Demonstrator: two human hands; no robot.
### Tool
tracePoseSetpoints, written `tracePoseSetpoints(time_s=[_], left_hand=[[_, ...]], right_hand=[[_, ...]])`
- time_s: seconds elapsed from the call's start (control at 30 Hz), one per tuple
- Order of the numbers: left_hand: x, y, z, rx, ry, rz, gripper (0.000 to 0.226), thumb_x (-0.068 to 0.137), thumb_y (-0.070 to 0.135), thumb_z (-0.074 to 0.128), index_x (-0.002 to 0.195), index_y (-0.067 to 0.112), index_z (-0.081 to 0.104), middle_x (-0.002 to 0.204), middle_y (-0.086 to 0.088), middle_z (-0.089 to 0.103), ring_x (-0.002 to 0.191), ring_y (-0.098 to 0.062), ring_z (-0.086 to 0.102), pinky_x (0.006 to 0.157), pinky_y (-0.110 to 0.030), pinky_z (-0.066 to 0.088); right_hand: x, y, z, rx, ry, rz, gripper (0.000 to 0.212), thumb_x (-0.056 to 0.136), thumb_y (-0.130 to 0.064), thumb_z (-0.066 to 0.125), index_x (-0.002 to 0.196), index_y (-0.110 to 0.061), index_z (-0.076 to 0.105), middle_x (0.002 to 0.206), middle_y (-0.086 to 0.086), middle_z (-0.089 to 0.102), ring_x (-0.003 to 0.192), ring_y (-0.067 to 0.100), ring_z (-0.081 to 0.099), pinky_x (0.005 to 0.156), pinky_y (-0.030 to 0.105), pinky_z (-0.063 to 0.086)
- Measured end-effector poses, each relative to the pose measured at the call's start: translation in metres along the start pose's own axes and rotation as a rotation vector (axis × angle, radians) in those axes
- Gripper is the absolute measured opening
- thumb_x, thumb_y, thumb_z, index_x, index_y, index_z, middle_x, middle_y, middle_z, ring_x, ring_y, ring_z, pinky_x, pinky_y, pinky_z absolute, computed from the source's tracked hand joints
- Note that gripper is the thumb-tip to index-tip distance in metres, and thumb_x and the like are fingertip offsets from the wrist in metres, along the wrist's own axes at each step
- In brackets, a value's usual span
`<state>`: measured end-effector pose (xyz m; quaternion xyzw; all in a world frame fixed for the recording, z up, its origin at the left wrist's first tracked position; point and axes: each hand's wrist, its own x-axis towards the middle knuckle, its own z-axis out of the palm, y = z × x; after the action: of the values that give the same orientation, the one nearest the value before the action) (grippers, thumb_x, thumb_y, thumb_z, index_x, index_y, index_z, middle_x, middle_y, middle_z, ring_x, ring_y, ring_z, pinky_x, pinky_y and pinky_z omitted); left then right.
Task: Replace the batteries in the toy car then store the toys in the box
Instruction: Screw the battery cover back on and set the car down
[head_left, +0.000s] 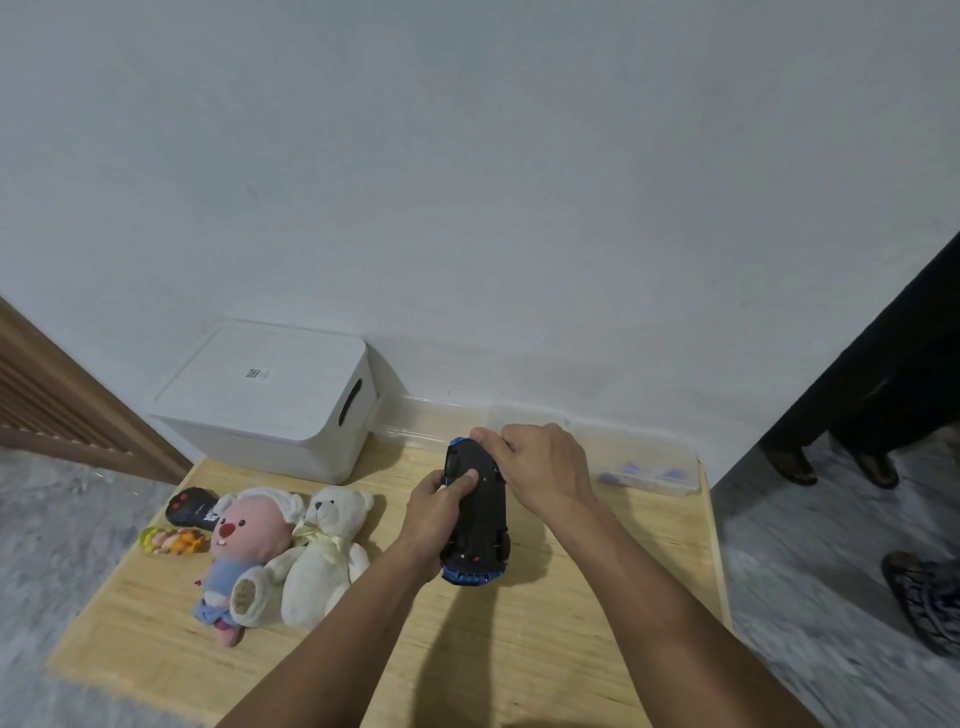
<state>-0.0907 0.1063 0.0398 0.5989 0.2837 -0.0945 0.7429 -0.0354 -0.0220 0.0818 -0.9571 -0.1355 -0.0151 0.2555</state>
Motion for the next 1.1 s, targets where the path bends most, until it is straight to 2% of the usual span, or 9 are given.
tracePoseSetpoints(time_s=[0.1,0.23,0.5,0.6,0.67,0.73,0.87,0.97,1.1], left_hand=[[0.001,-0.001,-0.001,-0.01,-0.004,0.0,0.027,0.091,0.023,0.065,0.111,0.006,0.062,0.1,-0.019,0.072,0.087,-0.035,0.071,0.062,-0.034,0.058],[0.0,-0.004,-0.002,-0.007,-0.004,-0.009,0.028,0.09,0.023,0.065,0.112,0.005,0.061,0.1,-0.019,0.072,0.085,-0.035,0.072,0.061,-0.034,0.058],[0.0,-0.006,-0.004,-0.008,0.013,-0.015,0.027,0.091,0.024,0.065,0.111,0.007,0.061,0.099,-0.017,0.072,0.084,-0.032,0.072,0.059,-0.033,0.057],[0.001,-0.005,-0.004,-0.012,0.022,-0.007,0.025,0.091,0.023,0.064,0.109,0.007,0.062,0.1,-0.018,0.072,0.085,-0.032,0.071,0.061,-0.034,0.057],[0.001,-0.005,-0.004,-0.01,0.015,0.0,0.025,0.091,0.024,0.064,0.11,0.007,0.062,0.1,-0.019,0.072,0.085,-0.033,0.071,0.061,-0.034,0.058],[0.001,-0.004,-0.003,-0.003,0.0,0.001,0.027,0.091,0.024,0.064,0.112,0.006,0.06,0.099,-0.019,0.072,0.085,-0.034,0.071,0.063,-0.036,0.058],[0.003,-0.005,-0.005,0.006,-0.006,0.0,0.029,0.091,0.025,0.064,0.113,0.006,0.058,0.099,-0.021,0.071,0.084,-0.035,0.071,0.062,-0.035,0.057],[0.005,-0.007,-0.007,0.018,0.007,-0.005,0.029,0.09,0.026,0.065,0.112,0.008,0.06,0.1,-0.019,0.072,0.087,-0.034,0.071,0.064,-0.036,0.058],[0.006,-0.011,-0.007,0.027,0.0,0.0,0.026,0.09,0.026,0.065,0.11,0.009,0.062,0.101,-0.017,0.072,0.087,-0.033,0.071,0.064,-0.035,0.057]], right_hand=[[-0.001,-0.003,-0.001,-0.021,-0.018,0.052,0.068,0.092,-0.067,0.028,0.049,-0.015,0.038,0.049,0.0,0.04,0.056,0.025,0.046,0.053,0.03,0.031],[0.0,-0.004,0.003,-0.058,-0.045,0.098,0.075,0.089,-0.071,0.019,0.057,-0.013,0.053,0.054,0.0,0.047,0.06,0.026,0.055,0.056,0.03,0.04],[-0.002,-0.006,0.0,-0.161,-0.072,0.099,0.071,0.092,-0.067,0.017,0.062,-0.013,0.052,0.056,0.0,0.046,0.062,0.024,0.051,0.057,0.03,0.036],[-0.006,-0.007,-0.002,-0.211,-0.082,0.073,0.068,0.097,-0.06,0.014,0.072,-0.013,0.058,0.066,0.003,0.053,0.07,0.028,0.057,0.06,0.032,0.038],[-0.009,-0.008,-0.001,-0.242,-0.071,0.041,0.064,0.099,-0.056,0.014,0.089,-0.013,0.06,0.078,0.008,0.063,0.078,0.031,0.06,0.062,0.033,0.038],[-0.011,-0.01,0.001,-0.228,-0.076,0.017,0.054,0.101,-0.052,0.016,0.1,-0.013,0.054,0.087,0.009,0.066,0.079,0.031,0.06,0.062,0.034,0.038],[-0.013,-0.011,0.0,-0.118,-0.16,0.015,0.024,0.098,-0.036,0.032,0.1,-0.016,0.044,0.086,0.006,0.064,0.071,0.027,0.054,0.062,0.035,0.042],[-0.012,-0.008,-0.003,-0.13,-0.23,0.02,0.021,0.099,-0.031,0.036,0.104,-0.013,0.046,0.092,0.008,0.064,0.075,0.027,0.055,0.064,0.036,0.041],[-0.007,-0.007,-0.004,-0.143,-0.253,0.06,0.029,0.098,-0.041,0.044,0.103,-0.013,0.051,0.096,0.006,0.065,0.085,0.027,0.059,0.068,0.037,0.044]])
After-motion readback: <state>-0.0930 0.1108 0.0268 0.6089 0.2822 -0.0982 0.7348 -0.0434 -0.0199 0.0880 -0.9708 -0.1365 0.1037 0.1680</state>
